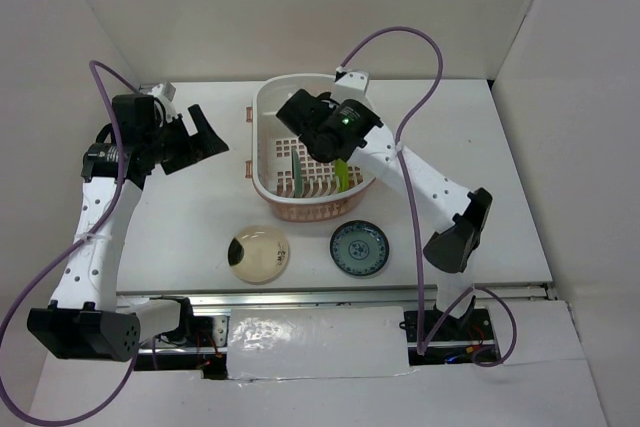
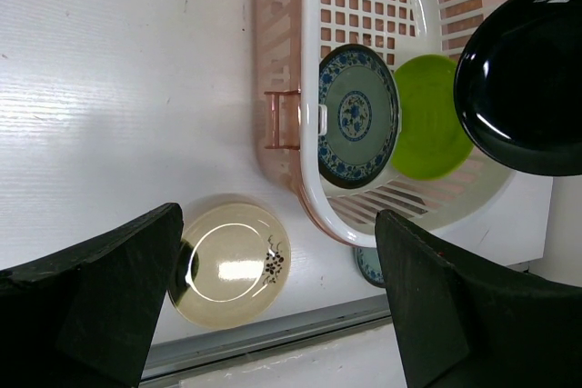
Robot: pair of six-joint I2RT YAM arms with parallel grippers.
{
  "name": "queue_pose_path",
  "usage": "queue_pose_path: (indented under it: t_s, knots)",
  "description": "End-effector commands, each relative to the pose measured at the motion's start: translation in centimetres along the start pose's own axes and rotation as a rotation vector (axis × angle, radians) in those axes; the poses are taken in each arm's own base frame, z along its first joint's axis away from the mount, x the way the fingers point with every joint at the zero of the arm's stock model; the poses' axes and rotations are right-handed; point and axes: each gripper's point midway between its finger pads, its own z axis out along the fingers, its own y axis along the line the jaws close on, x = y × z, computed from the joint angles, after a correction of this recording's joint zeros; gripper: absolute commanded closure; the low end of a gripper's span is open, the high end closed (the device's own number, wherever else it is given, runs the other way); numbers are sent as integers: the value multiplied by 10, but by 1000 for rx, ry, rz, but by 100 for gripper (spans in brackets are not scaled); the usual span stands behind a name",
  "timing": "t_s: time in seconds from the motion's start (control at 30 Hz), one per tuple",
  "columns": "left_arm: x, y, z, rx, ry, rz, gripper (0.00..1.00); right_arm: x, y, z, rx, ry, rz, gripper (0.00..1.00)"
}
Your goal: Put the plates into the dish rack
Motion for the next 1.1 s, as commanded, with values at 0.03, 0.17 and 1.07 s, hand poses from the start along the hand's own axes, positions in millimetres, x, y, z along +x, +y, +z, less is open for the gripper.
queue_pose_path:
  t_s: [0.03,0.17,1.07]
  knots:
    - [-12,-8,-9,26,-45,12,1,15,-28,4,113,-14,-111,100]
    - [-12,-9,-9,29,-45,13,1,36,-27,11,134,13,-166,100]
    - [-14,-14,-12,47,-43,10,1,102,-1,41,162,144,-350,100]
